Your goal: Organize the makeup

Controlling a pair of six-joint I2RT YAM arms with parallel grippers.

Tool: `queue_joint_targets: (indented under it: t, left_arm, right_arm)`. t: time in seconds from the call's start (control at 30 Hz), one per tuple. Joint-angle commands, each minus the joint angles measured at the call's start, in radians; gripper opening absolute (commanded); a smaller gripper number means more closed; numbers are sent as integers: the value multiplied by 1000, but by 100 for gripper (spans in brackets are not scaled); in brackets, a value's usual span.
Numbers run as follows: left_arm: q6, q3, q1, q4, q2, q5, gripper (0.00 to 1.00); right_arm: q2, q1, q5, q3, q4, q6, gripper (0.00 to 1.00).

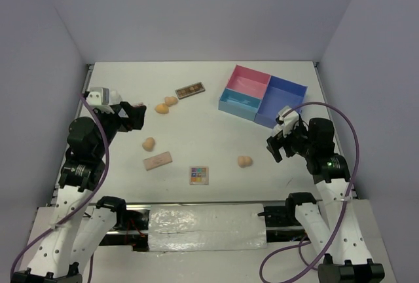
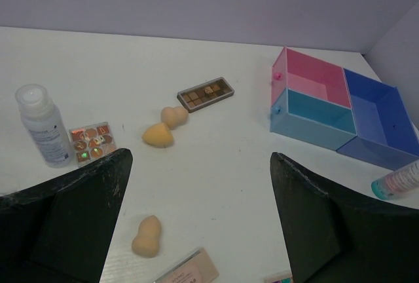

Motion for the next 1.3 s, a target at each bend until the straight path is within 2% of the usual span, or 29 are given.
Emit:
queue_joint_targets:
  t: [0.0,0.07,0.1,0.13,0.17,0.2,0.27,0.3,0.37,0.4,0.5,0.63,0.7,0.77,1.07,1.27]
  left_arm:
    - [-16,-27,-1,28,-44,24,99]
    - [-8,-42,-1,9,-73,17,99]
    - [-4,-45,-1,5,-81,12,99]
    - [-2,-49,-1,-6,-96,9,99]
    - [4,-50,-1,-11,-103,6,99]
    - [7,-52,-1,-14,-106,3,99]
    - [15,-53,-1,-22,-115,0,99]
    - [16,-53,-1,-19,-118,0,99]
    - [16,-62,-1,-5,-121,1,99]
    - [13,-65,-1,0,-121,1,99]
    - [3,-78,-1,17,-118,10,99]
    - [-13,-91,-1,21,-121,18,99]
    - [-17,-95,-1,24,-127,20,99]
    - [-17,-101,-2,26,-132,21,99]
    - [-23,-104,-1,18,-150,15,99]
    - [-40,-113,-1,46,-141,33,99]
  right_arm:
    - [23,-3,-68,12,-47,-91,93]
    - [55,-2,-76,26,-59,-100,83]
    - [96,-2,-50,29,-62,-91,65]
    - [112,-6,-28,29,-50,-76,54]
    - [121,-5,-4,26,-33,-35,45]
    - [127,-6,16,24,2,-21,41]
    - [130,-32,59,18,16,8,43]
    - [140,-32,67,19,16,13,54]
    - [156,-34,101,18,36,36,71]
    - [163,-34,117,18,41,42,84]
    - [196,-45,142,21,39,45,93]
    - [267,-57,156,23,41,47,94]
    - [334,-57,139,22,44,42,86]
    - [395,-60,139,27,57,53,83]
    - [460,-68,136,-37,232,84,85]
    - [492,-69,71,-85,344,53,84]
